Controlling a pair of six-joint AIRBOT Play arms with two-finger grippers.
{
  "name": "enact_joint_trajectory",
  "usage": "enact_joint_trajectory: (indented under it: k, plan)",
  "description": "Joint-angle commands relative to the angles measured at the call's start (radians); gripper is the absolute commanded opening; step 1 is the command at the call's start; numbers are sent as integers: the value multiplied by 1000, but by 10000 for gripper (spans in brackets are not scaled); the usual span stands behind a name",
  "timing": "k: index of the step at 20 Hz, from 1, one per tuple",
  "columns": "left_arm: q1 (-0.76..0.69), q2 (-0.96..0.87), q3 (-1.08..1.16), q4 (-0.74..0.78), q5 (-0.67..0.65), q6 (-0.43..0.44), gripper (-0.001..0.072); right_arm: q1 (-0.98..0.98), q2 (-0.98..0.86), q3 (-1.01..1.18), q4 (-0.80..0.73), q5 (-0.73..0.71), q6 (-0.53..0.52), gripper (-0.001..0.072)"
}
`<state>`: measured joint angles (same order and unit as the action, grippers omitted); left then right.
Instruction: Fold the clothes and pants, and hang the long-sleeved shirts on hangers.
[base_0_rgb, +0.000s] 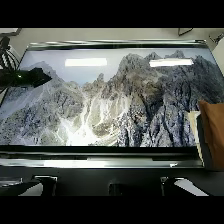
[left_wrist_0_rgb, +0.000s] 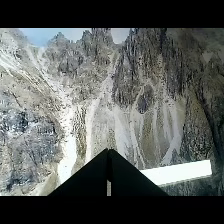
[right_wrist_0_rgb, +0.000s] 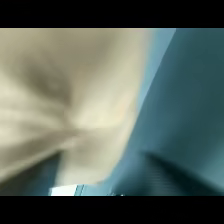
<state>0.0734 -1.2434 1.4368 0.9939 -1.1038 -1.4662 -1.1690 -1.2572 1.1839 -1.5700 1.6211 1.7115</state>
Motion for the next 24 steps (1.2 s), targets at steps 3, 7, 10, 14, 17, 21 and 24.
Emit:
enact_joint_trajectory:
  k: [3,7,10,14,17,21,24]
  plan:
    - [-24,2,125,-24,51,66,31,10,5,276,349,-173,-200,720]
    - [-153,-29,248,621,184,-192,30,272,34,523,560,-505,-210,716]
    - [-184,-132,240,714,-26,-282,92,636,14,517,467,-454,-195,675]
    - [-194,-234,50,500,-282,-252,710,1034,-117,409,267,-220,-16,617]
    - [-246,-107,-211,494,-52,-289,710,1171,-176,364,200,-193,29,616]
    - [-260,-65,-274,499,-5,-289,711,1243,-181,364,188,-179,28,616]
    - [-262,-67,-274,498,-5,-288,711,1242,-180,364,196,-183,28,616]
